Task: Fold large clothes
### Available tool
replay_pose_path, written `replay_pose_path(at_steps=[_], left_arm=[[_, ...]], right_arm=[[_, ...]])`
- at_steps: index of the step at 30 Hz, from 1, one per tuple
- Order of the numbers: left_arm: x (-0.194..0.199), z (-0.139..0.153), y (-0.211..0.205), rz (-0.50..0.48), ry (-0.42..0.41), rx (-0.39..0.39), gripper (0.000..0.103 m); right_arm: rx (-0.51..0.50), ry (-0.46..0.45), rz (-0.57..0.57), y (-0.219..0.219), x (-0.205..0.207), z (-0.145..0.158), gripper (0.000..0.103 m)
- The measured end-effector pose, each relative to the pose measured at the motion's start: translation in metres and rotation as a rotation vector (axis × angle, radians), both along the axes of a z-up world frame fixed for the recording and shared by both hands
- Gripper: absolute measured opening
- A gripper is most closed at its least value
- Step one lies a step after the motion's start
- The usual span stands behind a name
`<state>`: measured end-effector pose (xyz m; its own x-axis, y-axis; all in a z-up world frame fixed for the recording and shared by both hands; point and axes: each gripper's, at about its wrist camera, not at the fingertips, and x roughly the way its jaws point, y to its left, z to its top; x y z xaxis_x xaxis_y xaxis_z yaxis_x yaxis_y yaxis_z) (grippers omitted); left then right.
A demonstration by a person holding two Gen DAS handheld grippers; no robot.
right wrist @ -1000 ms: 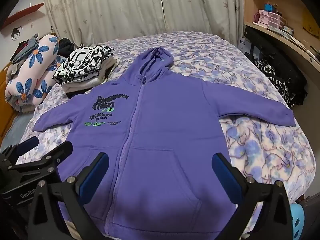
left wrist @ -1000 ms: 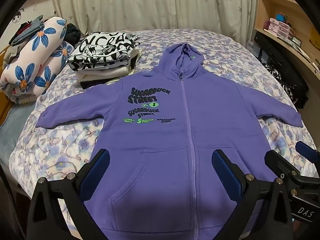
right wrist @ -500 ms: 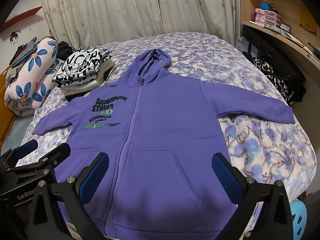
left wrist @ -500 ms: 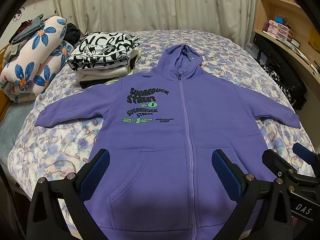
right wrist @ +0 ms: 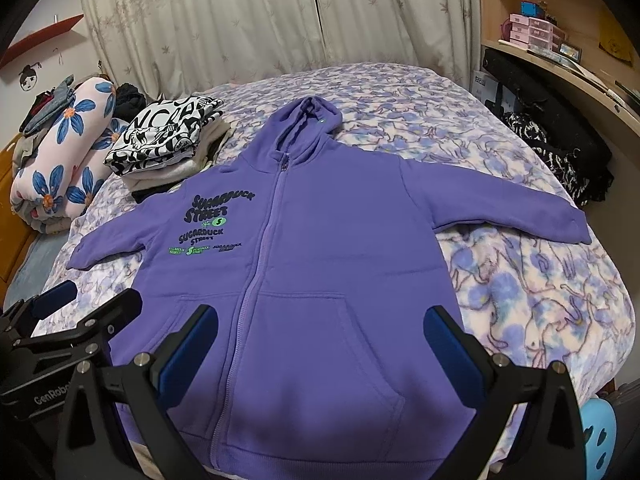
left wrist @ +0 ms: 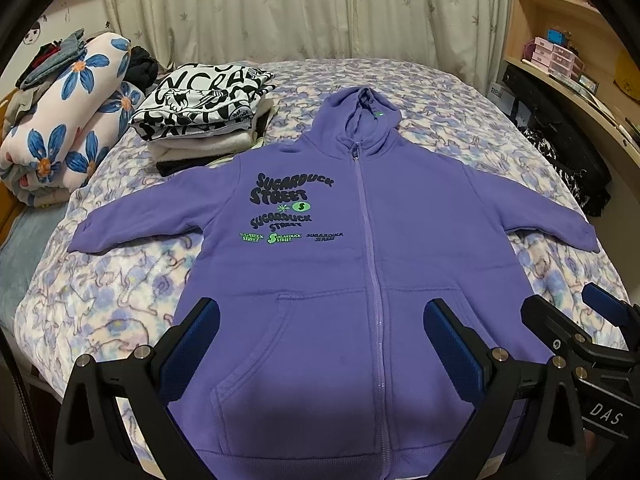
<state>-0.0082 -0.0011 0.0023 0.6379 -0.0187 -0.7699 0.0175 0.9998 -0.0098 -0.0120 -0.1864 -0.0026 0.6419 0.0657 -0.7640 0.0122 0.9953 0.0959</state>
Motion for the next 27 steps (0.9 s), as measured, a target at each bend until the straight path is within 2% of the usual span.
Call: replay_pose_path(at_steps=[27], left_arm=[[0.004,-0.012,-0.004,-0.003,0.032,0.002,0.101]], right_arm=[[0.002,0.011,-0.009,-0.010,-0.001,-0.012,0.103]])
